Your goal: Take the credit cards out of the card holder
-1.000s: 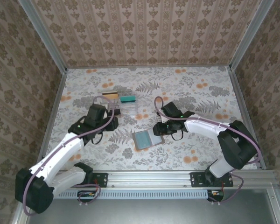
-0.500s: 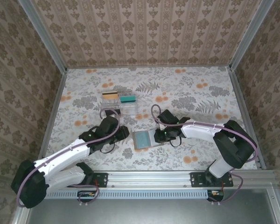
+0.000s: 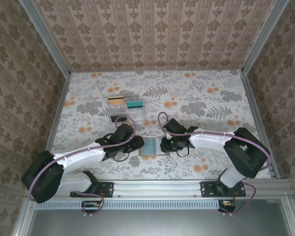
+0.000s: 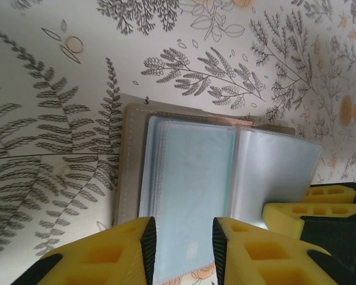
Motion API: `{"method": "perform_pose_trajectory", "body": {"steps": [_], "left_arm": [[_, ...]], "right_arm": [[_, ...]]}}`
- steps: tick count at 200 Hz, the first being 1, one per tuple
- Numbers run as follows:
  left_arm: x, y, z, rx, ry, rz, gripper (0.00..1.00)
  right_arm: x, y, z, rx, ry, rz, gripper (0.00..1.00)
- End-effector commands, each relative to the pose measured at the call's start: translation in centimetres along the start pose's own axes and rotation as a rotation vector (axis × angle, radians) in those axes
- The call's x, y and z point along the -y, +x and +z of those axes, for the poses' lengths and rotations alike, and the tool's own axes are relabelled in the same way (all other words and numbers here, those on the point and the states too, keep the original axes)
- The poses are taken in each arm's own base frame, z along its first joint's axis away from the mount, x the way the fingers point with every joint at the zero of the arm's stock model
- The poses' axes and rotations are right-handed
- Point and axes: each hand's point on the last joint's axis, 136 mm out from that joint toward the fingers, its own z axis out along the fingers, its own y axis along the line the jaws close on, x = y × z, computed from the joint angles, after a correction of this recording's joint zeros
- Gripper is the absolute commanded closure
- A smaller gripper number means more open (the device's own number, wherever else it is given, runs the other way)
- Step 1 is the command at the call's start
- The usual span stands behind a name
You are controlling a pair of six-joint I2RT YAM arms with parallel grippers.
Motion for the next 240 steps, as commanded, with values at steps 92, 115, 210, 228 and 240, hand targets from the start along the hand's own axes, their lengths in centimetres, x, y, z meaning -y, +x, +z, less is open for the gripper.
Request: {"method": "perform_pose_trajectory", "body": {"steps": [92,115,210,228,240], "left_arm": [[0.8,1.1,2.7,-0.092,0.028,0.018,0.67],[0.9,0.9,2.4,-0.082,0.021,0.025,0.67],[1.3,0.9,2.0,-0.082,0.017,0.051,0.67],[0.9,1.1,2.2,-0.092,0.004,0.051,0.67],[0.8,1.2,2.4,-0.098,-0.002,0.052,0.67]], "right_arm": [[0.7,0.4,-0.1,0.009,0.036,0.011,0.86],[0.8,0.5,-0.1,0.008,0.037,0.012,0.86],[0.7,0.3,0.3,0.005,0.036,0.013,0.87],[0.7,0.4,0.3,0.004,0.035,0.014,0.87],[0.7,0.3,0.3,0.004,0.035,0.014,0.87]]}}
